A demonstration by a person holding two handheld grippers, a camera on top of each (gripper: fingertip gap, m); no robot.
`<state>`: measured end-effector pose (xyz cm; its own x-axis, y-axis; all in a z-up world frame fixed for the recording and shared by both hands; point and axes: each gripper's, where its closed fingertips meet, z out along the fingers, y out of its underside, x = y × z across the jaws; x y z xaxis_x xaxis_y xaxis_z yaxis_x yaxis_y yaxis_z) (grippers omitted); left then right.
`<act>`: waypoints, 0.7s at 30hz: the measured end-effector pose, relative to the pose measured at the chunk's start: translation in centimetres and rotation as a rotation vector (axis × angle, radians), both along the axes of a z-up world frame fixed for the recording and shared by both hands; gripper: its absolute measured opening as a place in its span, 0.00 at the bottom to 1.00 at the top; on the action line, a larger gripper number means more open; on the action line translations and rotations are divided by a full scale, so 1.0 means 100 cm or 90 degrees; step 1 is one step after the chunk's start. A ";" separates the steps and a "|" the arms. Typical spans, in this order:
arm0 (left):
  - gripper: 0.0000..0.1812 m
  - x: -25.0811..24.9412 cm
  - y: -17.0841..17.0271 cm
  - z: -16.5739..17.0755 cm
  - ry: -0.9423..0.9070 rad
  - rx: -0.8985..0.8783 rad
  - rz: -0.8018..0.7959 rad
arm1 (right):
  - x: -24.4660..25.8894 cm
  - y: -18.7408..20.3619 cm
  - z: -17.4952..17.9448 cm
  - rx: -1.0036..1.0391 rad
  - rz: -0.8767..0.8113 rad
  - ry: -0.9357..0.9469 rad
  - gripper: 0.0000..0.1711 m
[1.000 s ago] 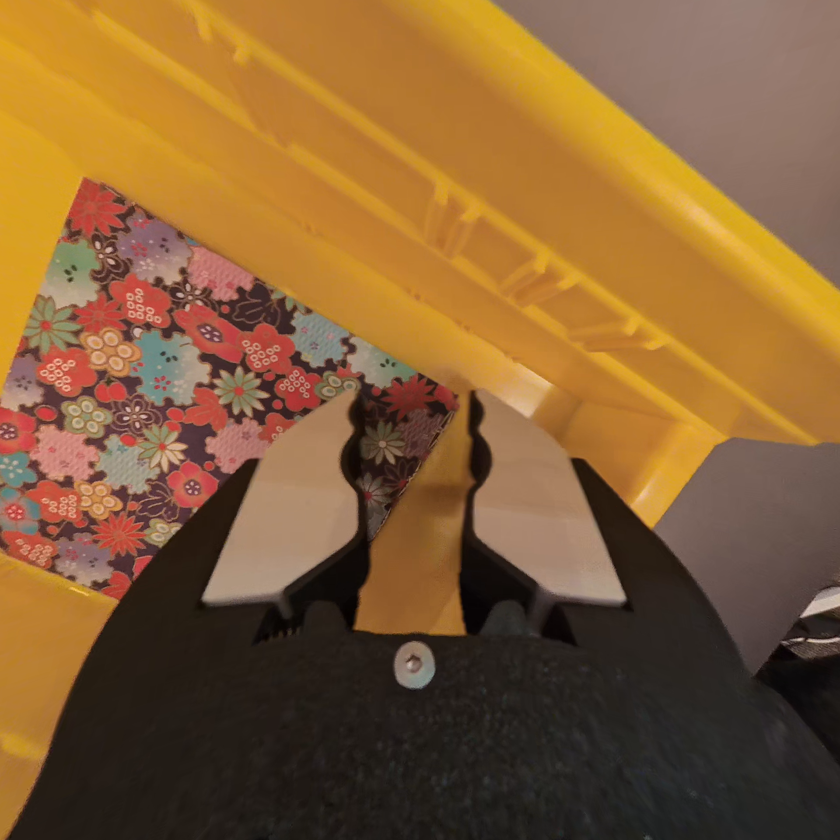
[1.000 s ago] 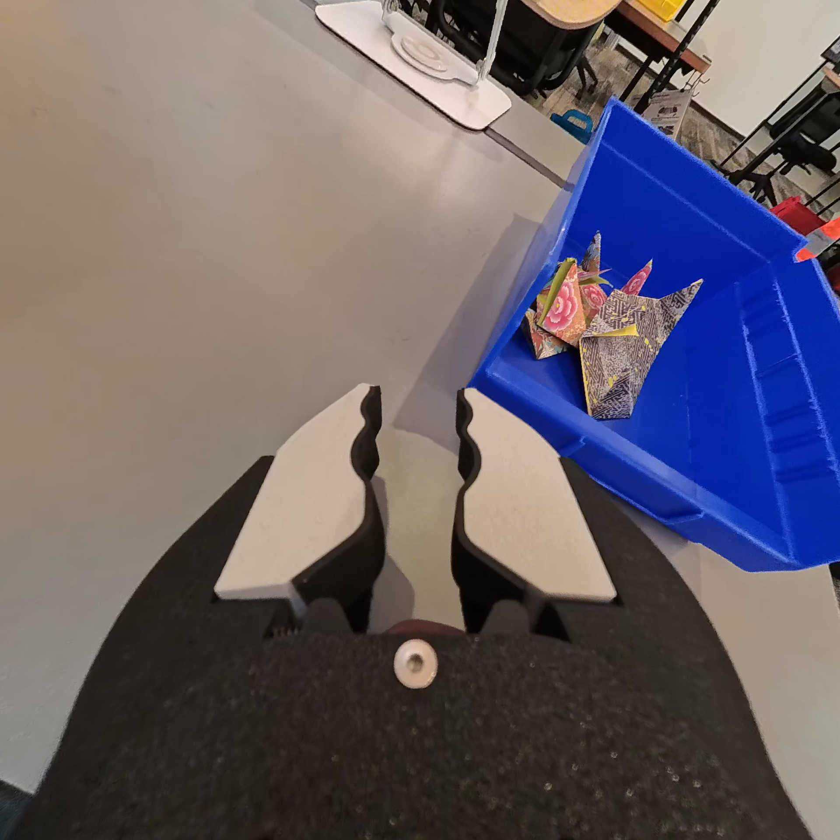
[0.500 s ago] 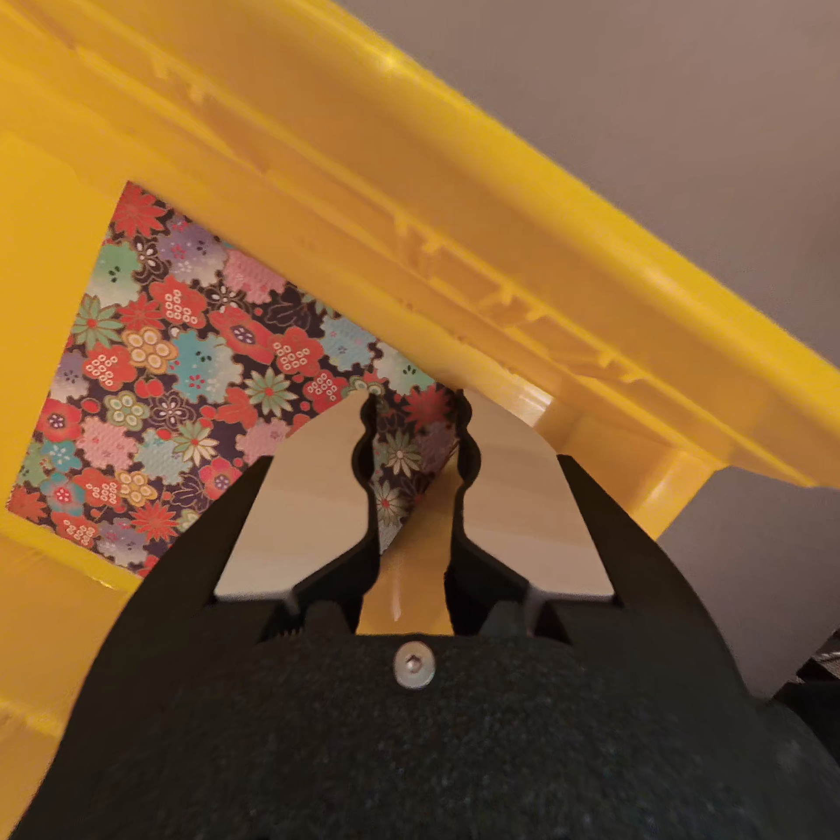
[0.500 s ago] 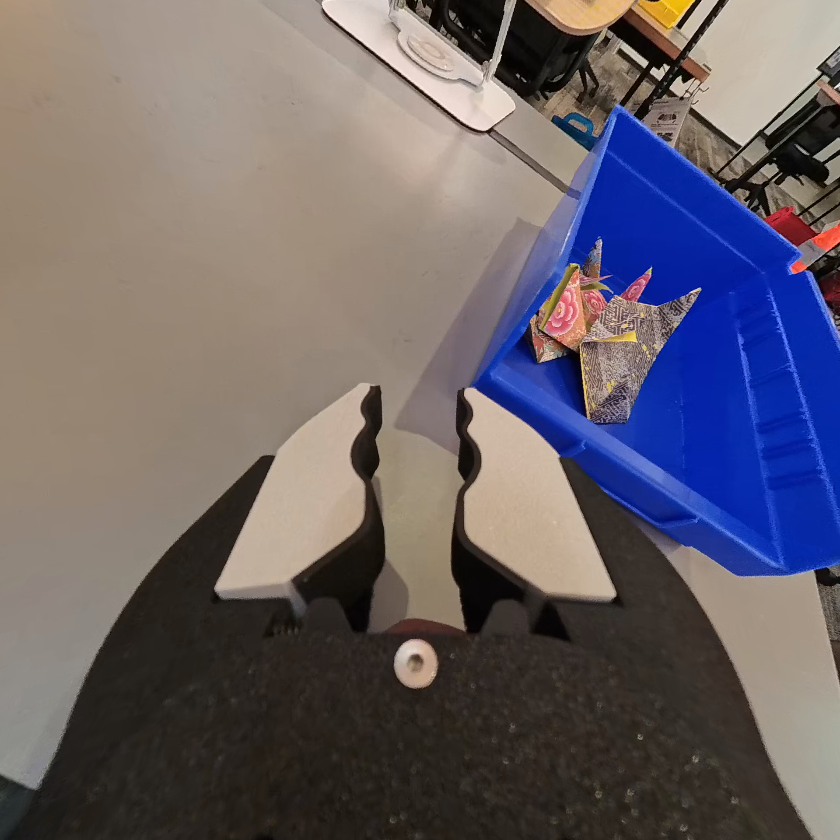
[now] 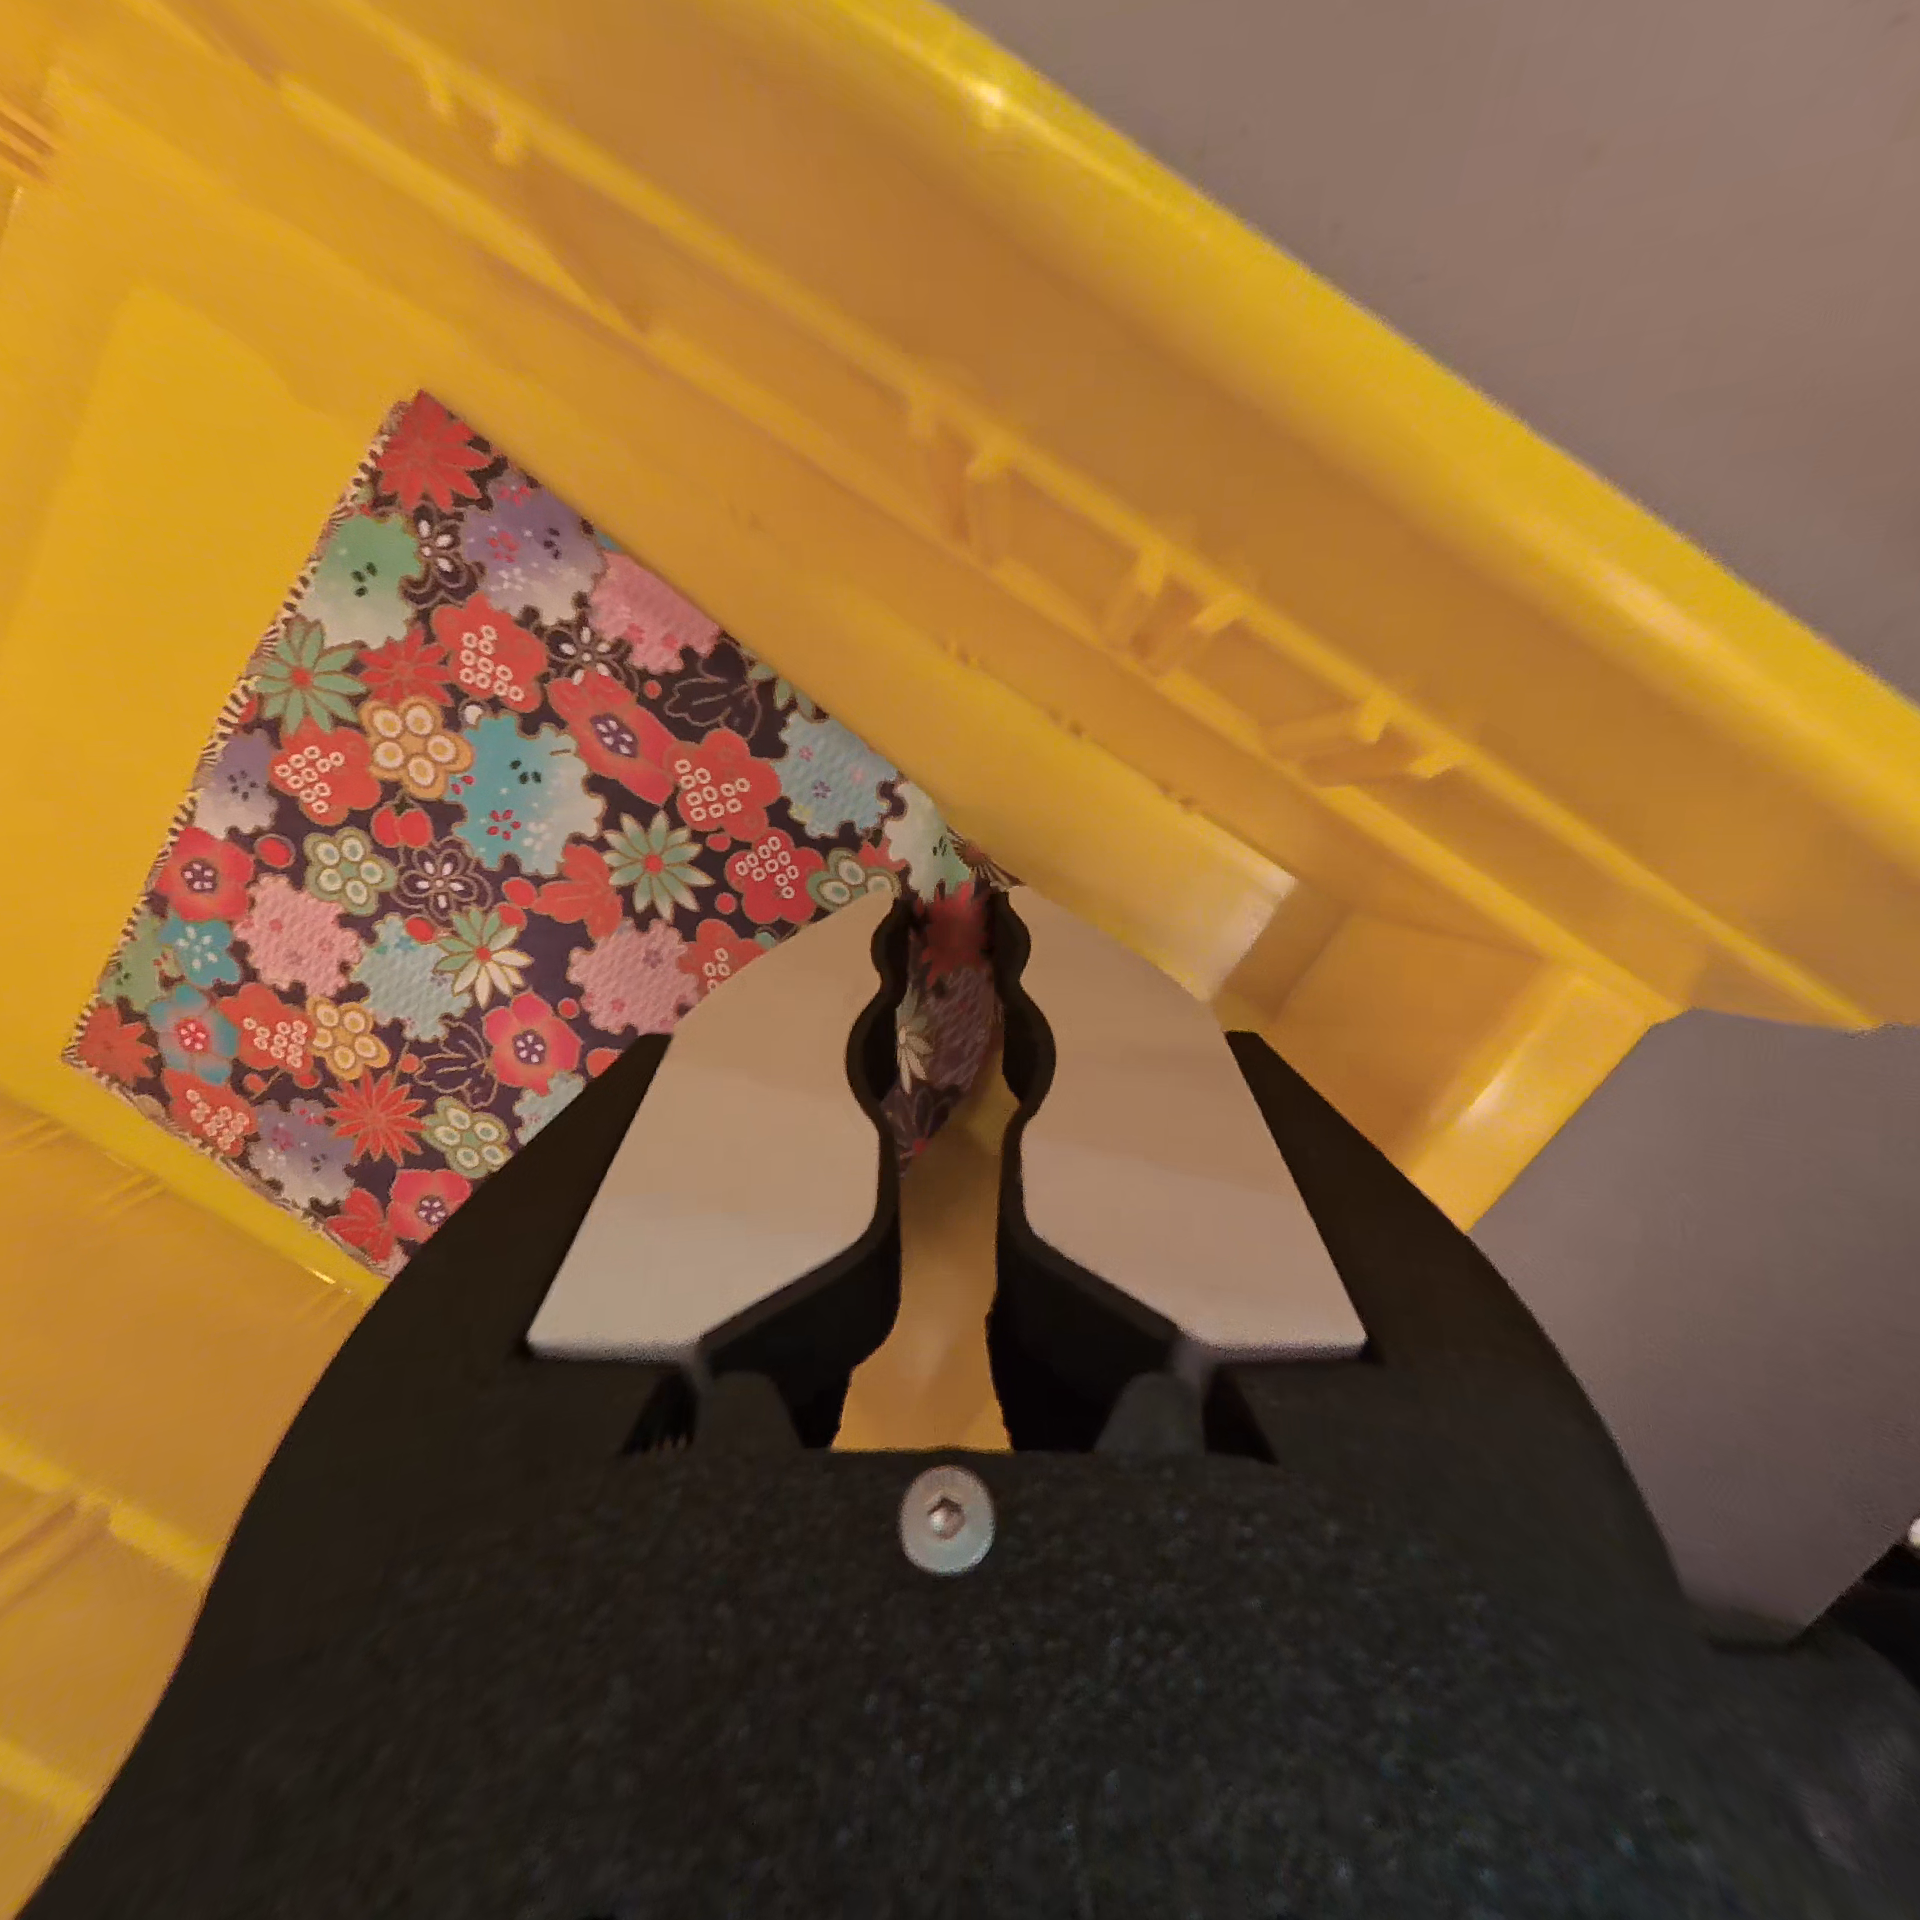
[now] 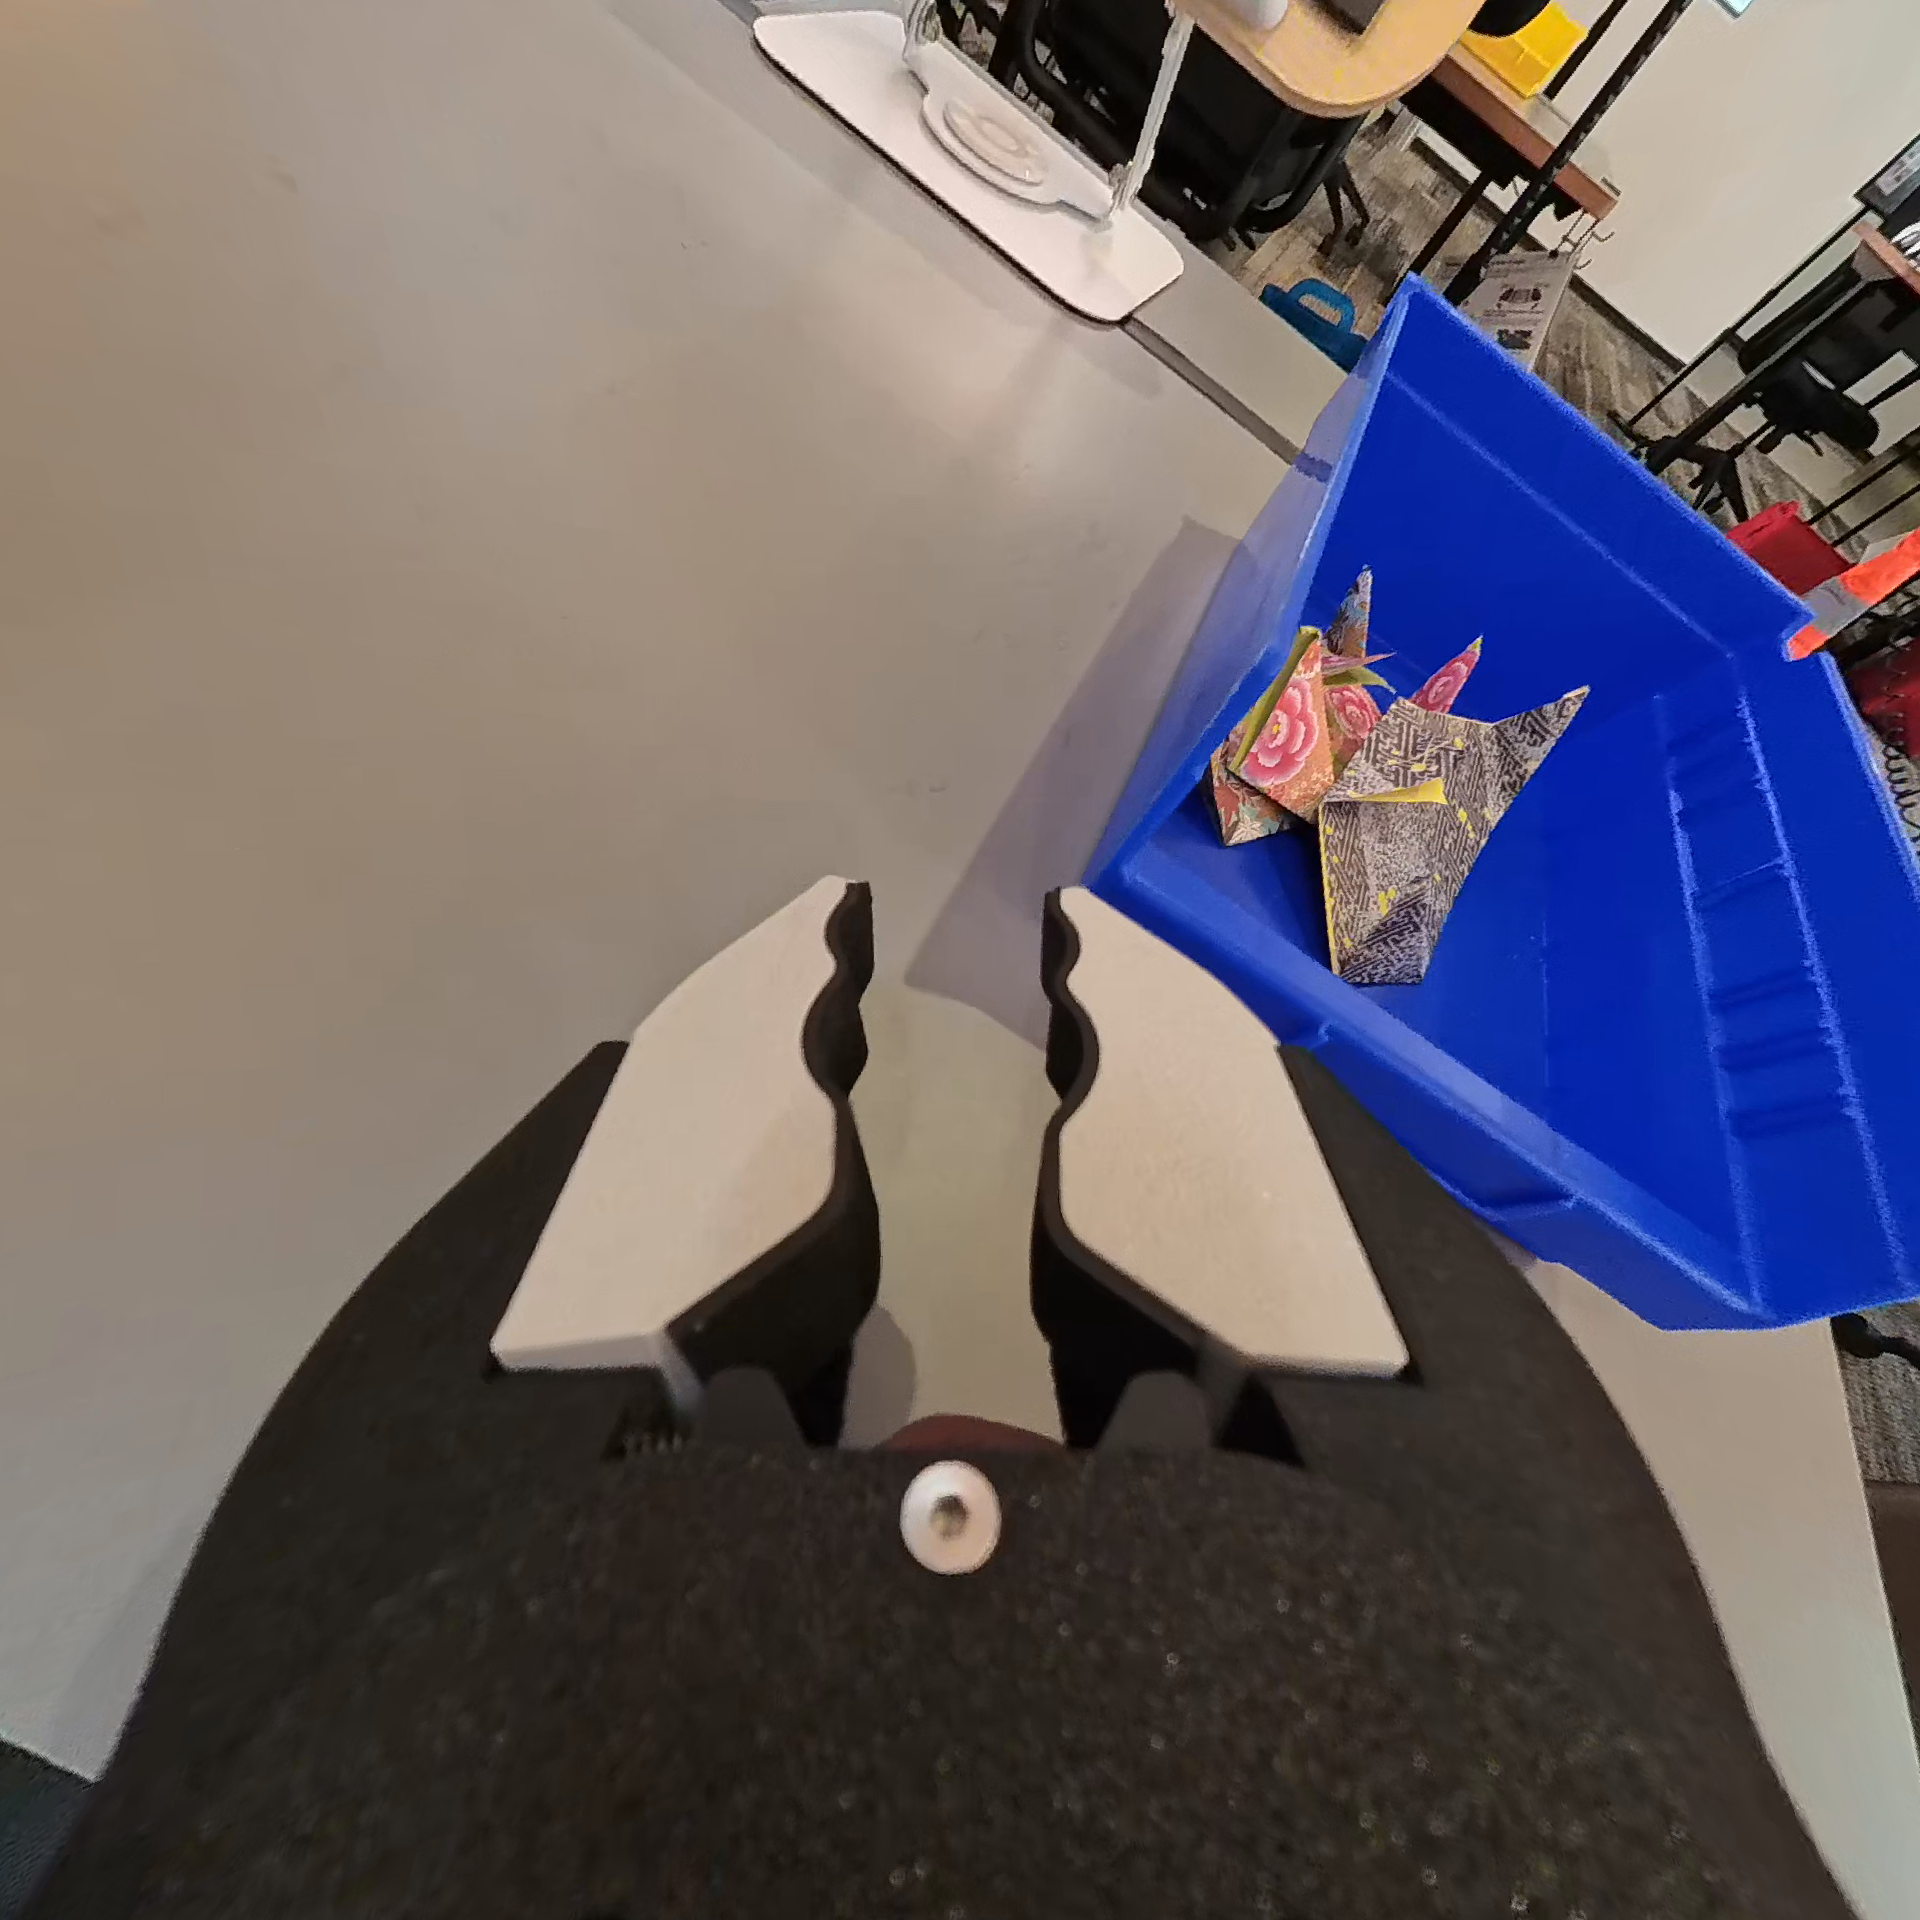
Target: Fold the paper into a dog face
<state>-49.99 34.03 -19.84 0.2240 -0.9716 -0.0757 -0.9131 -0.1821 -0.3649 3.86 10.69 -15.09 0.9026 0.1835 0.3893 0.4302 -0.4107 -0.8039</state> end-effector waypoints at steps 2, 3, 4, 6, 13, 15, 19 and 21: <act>0.09 0.000 0.001 0.005 -0.008 0.005 0.002 | -0.001 0.000 0.001 0.001 0.002 -0.002 0.18; 0.09 -0.001 0.001 0.007 -0.009 0.009 0.003 | -0.002 0.001 0.001 0.001 0.003 -0.002 0.18; 0.08 -0.002 0.003 0.009 -0.009 0.016 0.006 | -0.002 0.001 0.001 0.000 0.004 -0.002 0.18; 0.08 -0.005 0.008 0.015 -0.016 0.033 0.014 | -0.003 0.001 0.001 0.000 0.006 -0.007 0.18; 0.07 -0.018 0.030 0.071 -0.064 0.113 0.050 | -0.016 0.011 0.021 0.023 0.031 -0.011 0.18; 0.07 -0.019 0.031 0.098 -0.080 0.131 0.047 | -0.030 0.022 0.038 0.042 0.065 -0.013 0.18; 0.06 -0.015 0.023 0.157 -0.100 0.153 0.020 | -0.076 0.055 0.080 0.079 0.173 -0.011 0.18; 0.06 -0.007 0.015 0.187 -0.106 0.163 -0.002 | -0.108 0.074 0.102 0.095 0.247 0.002 0.18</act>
